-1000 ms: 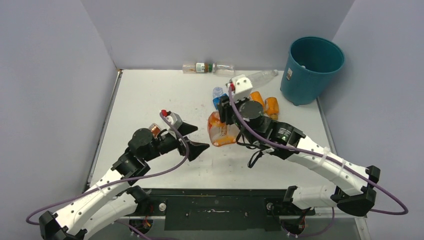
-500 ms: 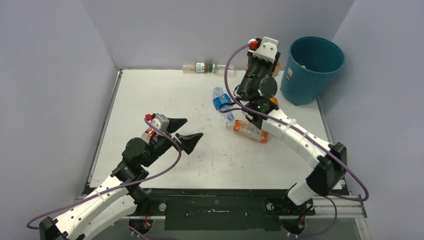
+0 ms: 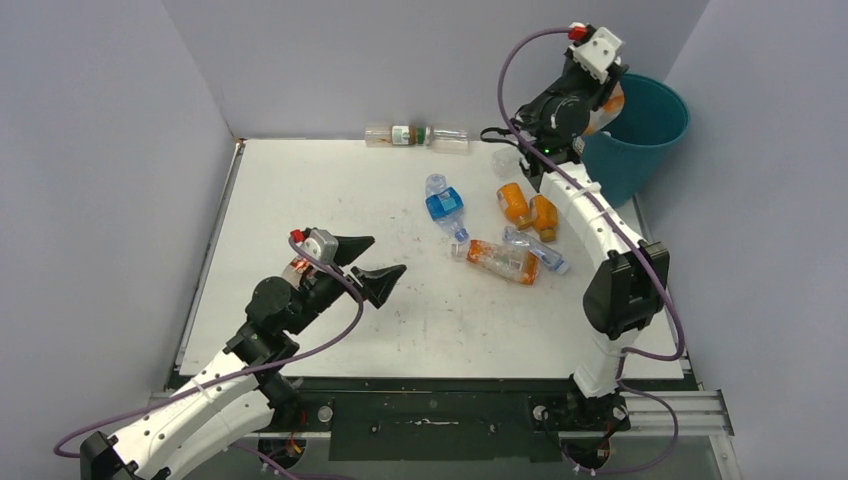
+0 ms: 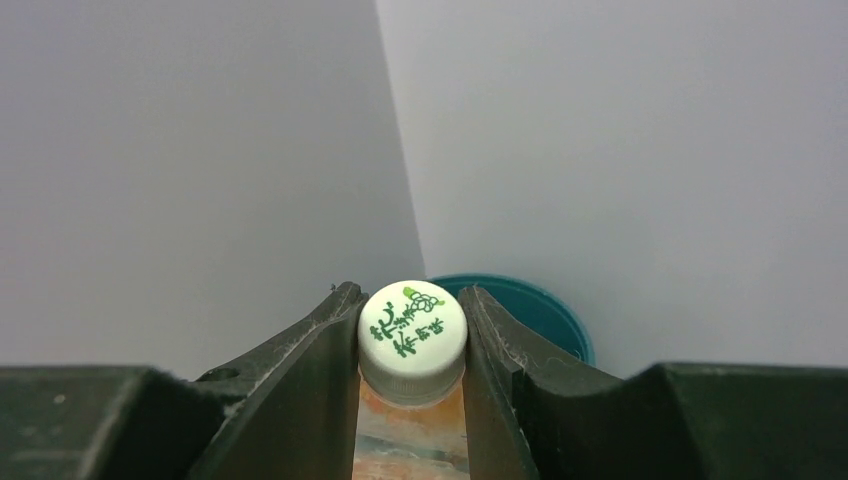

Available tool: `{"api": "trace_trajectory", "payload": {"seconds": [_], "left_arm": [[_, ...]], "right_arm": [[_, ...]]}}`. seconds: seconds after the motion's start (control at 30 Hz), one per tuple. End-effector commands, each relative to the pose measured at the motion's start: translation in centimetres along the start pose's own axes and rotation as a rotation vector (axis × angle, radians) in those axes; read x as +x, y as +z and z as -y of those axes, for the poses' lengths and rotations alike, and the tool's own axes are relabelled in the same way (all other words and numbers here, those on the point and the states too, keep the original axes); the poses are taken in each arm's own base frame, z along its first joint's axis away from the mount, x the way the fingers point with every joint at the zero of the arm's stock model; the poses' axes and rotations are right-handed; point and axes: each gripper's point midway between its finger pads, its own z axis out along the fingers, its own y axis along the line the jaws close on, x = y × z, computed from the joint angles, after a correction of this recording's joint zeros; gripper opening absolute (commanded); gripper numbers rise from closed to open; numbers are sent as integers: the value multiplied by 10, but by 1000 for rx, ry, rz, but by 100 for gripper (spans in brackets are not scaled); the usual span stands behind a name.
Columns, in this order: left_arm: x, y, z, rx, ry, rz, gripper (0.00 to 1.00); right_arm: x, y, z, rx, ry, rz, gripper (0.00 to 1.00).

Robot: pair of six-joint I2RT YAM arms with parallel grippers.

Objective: Put the plastic bottles in the bin
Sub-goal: Place the plastic bottle in the trash bin.

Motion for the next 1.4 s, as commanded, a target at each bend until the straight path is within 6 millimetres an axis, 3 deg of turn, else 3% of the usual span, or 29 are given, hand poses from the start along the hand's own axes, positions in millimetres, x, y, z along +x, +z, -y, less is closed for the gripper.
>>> {"api": "trace_trajectory", "payload": {"seconds": [0.0,0.3,0.53,0.93,1.13,1.27,1.37], "left_arm": [[-15,4,12,56,-2,56,96],[-14,5,13,65,-10,57,96],[-11,6,12,64,-7,50,96],[-9,7,12,68,-7,44,96],[-9,8,13,73,-5,42,96],[-9,8,14,74,-11,42,96],[-9,8,14,75,-11,41,96]], "right_arm": [[-18,28,18,37,95,25,5],[5,71,32,71,99,-3,5],[21,85,31,90,94,-5,5],[69,98,47,134,5,-73,5],[82,99,41,81,4,-128,30],[90,94,40,57,7,-159,68],[89,93,41,53,13,-168,82]]}}
